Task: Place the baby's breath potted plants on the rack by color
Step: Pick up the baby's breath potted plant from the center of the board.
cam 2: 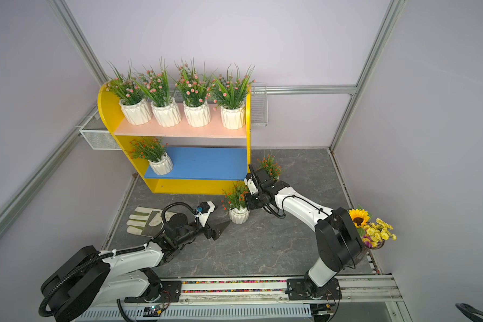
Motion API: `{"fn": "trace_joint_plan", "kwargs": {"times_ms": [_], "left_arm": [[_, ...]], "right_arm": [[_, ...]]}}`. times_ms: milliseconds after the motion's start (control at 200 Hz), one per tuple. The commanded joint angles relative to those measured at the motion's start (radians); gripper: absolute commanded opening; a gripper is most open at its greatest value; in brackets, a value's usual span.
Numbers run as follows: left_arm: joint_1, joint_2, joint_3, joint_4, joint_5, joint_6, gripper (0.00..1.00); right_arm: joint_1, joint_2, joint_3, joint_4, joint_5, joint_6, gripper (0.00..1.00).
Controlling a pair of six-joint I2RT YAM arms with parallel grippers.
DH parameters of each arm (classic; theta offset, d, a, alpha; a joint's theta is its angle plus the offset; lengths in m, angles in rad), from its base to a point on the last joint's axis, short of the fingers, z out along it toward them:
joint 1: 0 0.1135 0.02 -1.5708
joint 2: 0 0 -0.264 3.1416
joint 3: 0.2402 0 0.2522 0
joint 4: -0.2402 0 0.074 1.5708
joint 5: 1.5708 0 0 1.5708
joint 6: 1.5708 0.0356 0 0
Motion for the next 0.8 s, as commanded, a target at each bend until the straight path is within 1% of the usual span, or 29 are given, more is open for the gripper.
{"fn": "trace_joint_plan", "kwargs": {"times_ms": [0, 415, 795], "left_arm": [[-0.01, 0.014, 0.034, 0.049, 0.006, 0.025, 0.94], [-0.03, 0.034, 0.053, 0.06, -0.006, 0.036, 0.94], [-0.035, 0.084, 0.085, 0.048, 0.015, 0.035, 0.94]], "right_arm": [[0.019, -0.065, 0.051, 0.009, -0.073, -0.017, 0.11], [0.103, -0.091, 0.087, -0.018, -0.072, -0.023, 0.11], [0.142, -0.119, 0.09, -0.009, -0.075, -0.015, 0.11]]}}
